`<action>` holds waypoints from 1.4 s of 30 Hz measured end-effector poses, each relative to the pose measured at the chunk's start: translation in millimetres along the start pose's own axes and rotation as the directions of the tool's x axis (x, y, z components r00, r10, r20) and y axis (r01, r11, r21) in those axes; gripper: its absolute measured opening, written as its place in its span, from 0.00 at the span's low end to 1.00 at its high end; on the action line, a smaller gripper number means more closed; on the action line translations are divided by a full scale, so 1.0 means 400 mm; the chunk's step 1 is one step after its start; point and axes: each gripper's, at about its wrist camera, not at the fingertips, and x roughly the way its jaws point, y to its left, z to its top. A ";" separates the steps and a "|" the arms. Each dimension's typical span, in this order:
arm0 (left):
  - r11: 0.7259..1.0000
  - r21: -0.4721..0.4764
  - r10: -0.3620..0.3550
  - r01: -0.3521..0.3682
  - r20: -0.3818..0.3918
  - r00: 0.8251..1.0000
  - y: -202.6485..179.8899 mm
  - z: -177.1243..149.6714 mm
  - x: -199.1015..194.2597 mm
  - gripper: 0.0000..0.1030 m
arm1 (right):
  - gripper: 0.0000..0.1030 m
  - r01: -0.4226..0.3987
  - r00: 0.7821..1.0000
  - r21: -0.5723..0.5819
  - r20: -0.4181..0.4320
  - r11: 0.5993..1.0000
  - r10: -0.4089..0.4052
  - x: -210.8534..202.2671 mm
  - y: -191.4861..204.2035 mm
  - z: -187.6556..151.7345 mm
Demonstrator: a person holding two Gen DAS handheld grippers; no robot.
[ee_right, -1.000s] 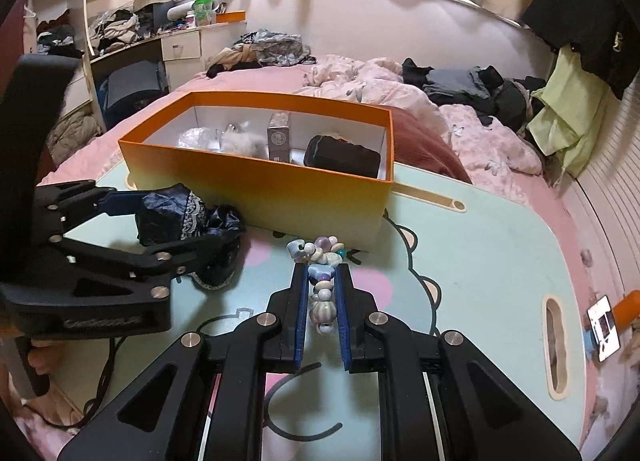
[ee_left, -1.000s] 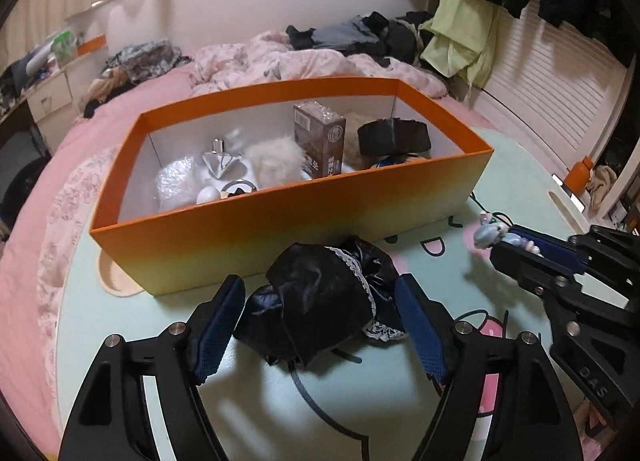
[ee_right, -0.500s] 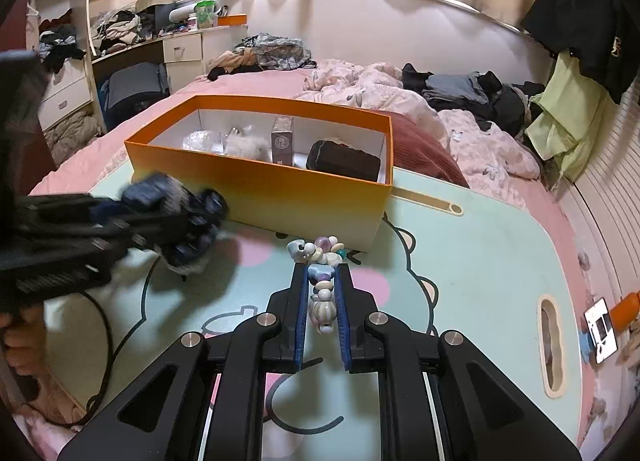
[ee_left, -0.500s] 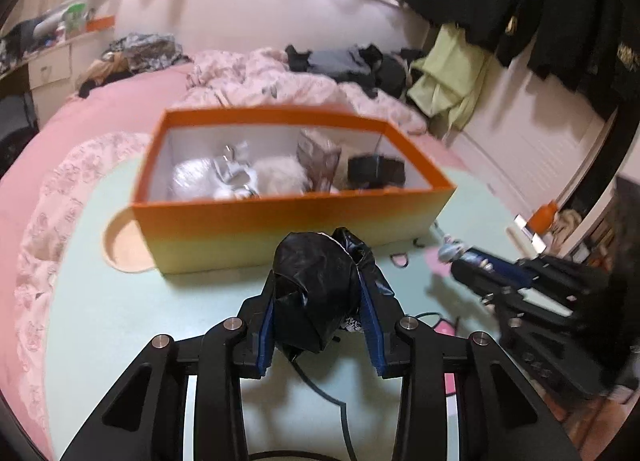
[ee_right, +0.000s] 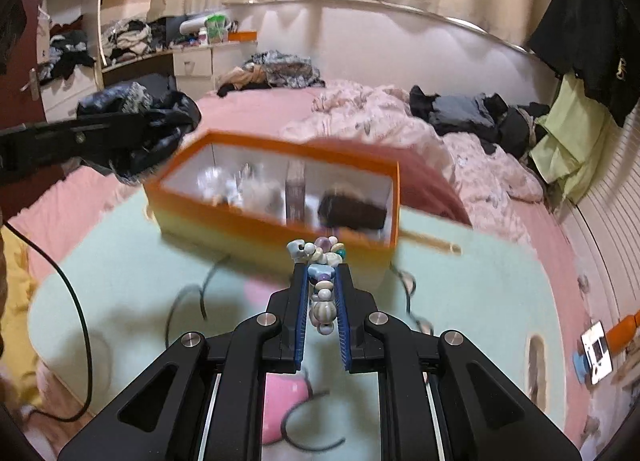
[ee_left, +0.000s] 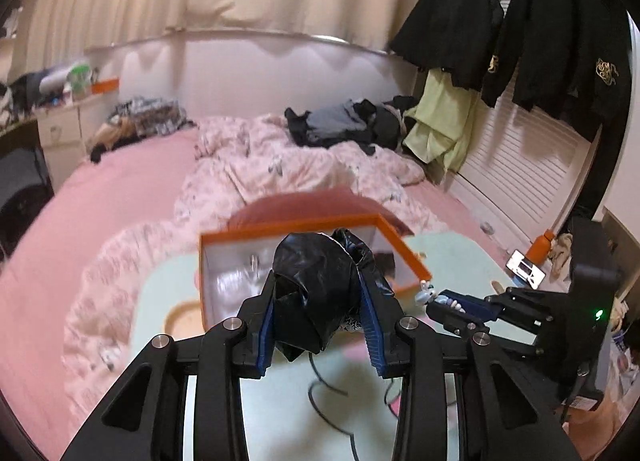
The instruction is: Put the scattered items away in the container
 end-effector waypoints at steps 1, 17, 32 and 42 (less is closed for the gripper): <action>1.000 0.003 0.001 -0.001 0.004 1.000 -0.001 0.018 0.006 0.34 | 0.14 -0.010 1.000 0.004 0.011 1.000 0.010 -0.002 -0.003 0.022; 0.992 -0.041 0.108 -0.117 -0.171 0.979 0.077 0.040 0.269 0.35 | 0.14 -0.085 0.992 0.222 -0.075 0.971 0.104 0.229 -0.082 0.157; 0.990 -0.041 0.132 -0.137 -0.104 0.986 0.063 0.019 0.193 0.82 | 0.63 0.007 1.000 0.217 0.005 0.976 -0.009 0.153 -0.083 0.144; 0.994 0.016 0.109 -0.108 -0.095 0.990 -0.016 -0.076 0.072 0.93 | 0.63 0.011 1.000 0.208 -0.015 0.978 -0.008 0.058 -0.050 0.054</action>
